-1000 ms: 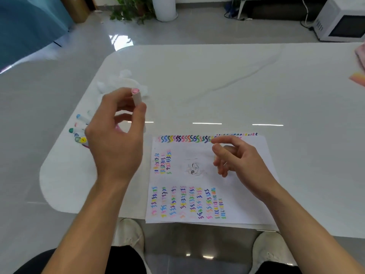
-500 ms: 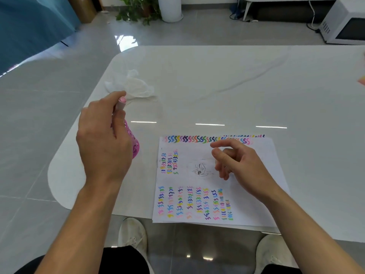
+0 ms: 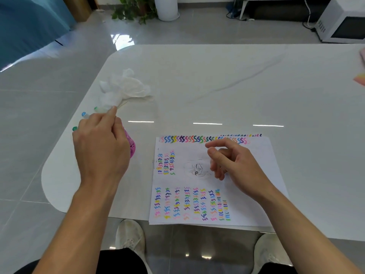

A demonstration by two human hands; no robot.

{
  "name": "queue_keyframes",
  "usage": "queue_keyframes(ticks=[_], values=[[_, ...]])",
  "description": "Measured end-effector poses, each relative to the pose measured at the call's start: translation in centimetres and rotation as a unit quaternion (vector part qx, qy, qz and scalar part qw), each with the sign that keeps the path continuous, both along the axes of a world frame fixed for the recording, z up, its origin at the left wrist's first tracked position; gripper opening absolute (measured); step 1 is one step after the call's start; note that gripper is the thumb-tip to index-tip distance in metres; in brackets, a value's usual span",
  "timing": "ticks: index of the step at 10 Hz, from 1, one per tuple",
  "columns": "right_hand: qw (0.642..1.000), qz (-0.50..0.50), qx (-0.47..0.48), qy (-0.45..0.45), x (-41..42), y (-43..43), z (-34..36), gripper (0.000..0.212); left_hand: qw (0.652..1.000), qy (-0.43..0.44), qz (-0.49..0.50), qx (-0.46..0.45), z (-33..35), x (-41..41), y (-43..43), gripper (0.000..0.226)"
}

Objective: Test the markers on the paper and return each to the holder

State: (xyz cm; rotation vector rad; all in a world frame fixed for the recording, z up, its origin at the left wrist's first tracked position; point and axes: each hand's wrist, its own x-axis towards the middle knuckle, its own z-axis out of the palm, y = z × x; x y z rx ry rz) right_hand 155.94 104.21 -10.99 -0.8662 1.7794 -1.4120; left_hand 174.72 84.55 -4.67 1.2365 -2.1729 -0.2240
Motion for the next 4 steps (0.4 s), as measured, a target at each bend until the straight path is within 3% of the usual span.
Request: queue_keyframes(ticks=[4], values=[[0.999,-0.042,-0.011,0.02,0.3,0.0,0.7,0.011,0.978,0.088,-0.13,-0.136,0.0,-2.1,1.9,0.03]])
